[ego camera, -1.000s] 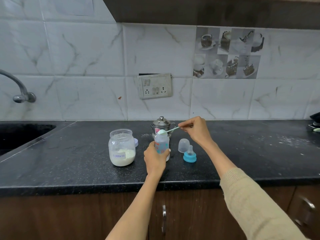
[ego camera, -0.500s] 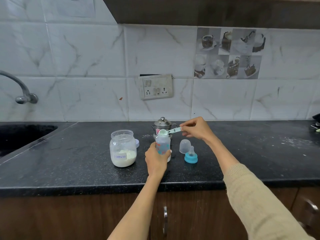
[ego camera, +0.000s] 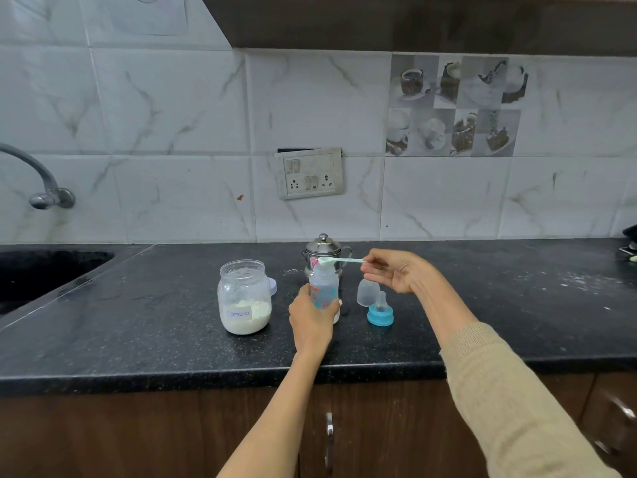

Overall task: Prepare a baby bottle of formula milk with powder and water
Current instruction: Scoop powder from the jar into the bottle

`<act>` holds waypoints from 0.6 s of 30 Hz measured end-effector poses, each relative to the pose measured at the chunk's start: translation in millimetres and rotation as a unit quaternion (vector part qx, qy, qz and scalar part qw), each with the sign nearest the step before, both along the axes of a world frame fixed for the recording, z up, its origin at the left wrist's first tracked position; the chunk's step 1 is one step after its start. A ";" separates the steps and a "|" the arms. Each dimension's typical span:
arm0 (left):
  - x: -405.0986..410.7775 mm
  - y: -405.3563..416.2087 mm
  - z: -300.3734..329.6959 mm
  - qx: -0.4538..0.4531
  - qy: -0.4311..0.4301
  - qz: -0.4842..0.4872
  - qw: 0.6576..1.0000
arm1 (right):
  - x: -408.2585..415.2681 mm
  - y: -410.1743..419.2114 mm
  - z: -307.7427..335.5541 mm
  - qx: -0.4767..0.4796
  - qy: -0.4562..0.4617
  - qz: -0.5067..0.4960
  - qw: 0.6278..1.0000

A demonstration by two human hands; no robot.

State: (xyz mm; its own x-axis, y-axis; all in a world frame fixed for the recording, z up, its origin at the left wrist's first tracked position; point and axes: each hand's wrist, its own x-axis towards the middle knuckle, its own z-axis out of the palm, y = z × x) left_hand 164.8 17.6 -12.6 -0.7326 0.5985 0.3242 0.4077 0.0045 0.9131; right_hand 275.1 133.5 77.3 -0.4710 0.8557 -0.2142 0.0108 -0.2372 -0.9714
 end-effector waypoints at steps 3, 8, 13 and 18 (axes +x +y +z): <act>0.9 1.0 -1.5 0.007 0.002 0.003 1.000 | 2.3 0.6 0.5 -0.007 0.005 0.000 1.000; 3.9 -11.4 4.3 0.081 0.076 0.058 0.992 | 1.8 0.6 13.5 0.003 0.025 0.004 1.000; -18.8 -31.3 25.9 0.197 0.165 0.174 0.950 | -18.2 -9.1 37.0 0.020 0.040 0.025 0.999; -59.2 -63.2 28.9 0.147 0.102 0.194 0.964 | -53.9 -28.2 45.9 0.029 0.044 0.065 0.996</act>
State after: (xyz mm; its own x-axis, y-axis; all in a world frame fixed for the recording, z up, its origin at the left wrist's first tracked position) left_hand 105.6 -45.6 16.3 -0.7858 0.1512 0.5997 0.5991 -0.0542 0.7988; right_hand 221.2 105.3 123.3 -0.5943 0.7955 -0.1187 -0.0483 -0.1826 -0.9820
